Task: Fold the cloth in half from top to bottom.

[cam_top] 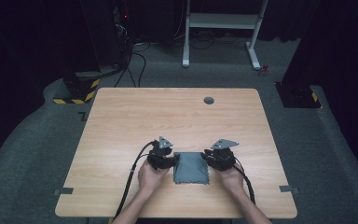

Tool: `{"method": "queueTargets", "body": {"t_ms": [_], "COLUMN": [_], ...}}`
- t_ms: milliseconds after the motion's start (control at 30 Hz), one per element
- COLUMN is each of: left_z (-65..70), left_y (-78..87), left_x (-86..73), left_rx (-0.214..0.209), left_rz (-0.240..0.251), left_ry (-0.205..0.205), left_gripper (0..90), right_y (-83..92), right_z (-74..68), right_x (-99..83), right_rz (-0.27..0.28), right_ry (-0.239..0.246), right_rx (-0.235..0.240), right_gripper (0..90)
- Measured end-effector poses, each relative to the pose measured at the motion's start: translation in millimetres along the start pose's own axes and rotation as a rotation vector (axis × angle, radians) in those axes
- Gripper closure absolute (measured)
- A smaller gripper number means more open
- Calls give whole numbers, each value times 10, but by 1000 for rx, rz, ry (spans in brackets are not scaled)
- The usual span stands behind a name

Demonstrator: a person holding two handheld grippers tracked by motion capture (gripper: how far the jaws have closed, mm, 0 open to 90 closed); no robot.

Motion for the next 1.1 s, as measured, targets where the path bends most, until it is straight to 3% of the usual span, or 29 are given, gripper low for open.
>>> {"method": "queueTargets", "body": {"t_ms": [133,167,300,367,400,467,533,667,800,967,1100], "left_z": [-36,-35,-40,-36,-40,-42,-57,-66,-167,-217,-299], "left_y": [-83,-128,-169,-176,-180,-182,-184,-184,-189,-237,-320], "left_x": [44,56,77,94,107,115,134,167,218,373,452], "left_rx": [16,24,2,-1,-6,-10,-23,-19,-44,5,16], "left_rz": [-37,-55,-70,-75,-81,-84,-100,-105,-91,-66,-54], "left_ry": [-15,-38,-38,-54,-72,-73,-81,-135,-111,-158,-133], "left_gripper": [584,613,675,732,795,865,878,893,893,893,892], "right_y": [-83,-128,-160,-164,-164,-166,-166,-156,-177,-288,-341], "right_z": [37,49,57,58,40,33,33,45,69,143,225], "right_x": [-4,-14,-24,-14,4,20,23,38,91,197,250], "right_rz": [-23,-35,-43,-46,-58,-62,-63,-51,-46,-51,-49], "right_ry": [-12,-21,-34,-23,5,30,28,32,34,43,37], "right_rx": [-2,3,14,34,35,28,29,18,3,-34,-45], "right_gripper": [718,718,738,806,872,889,891,895,897,898,897]}}
Point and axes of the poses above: each handheld gripper's, and its own axes: y roughly backward along the jaws, x roughly out of its top, z roughly to its right, the point moved 3 cm from there along -y, roughly forward along the jaws, and after that the axes turned 10 degrees about y, right-handed, at the moved point
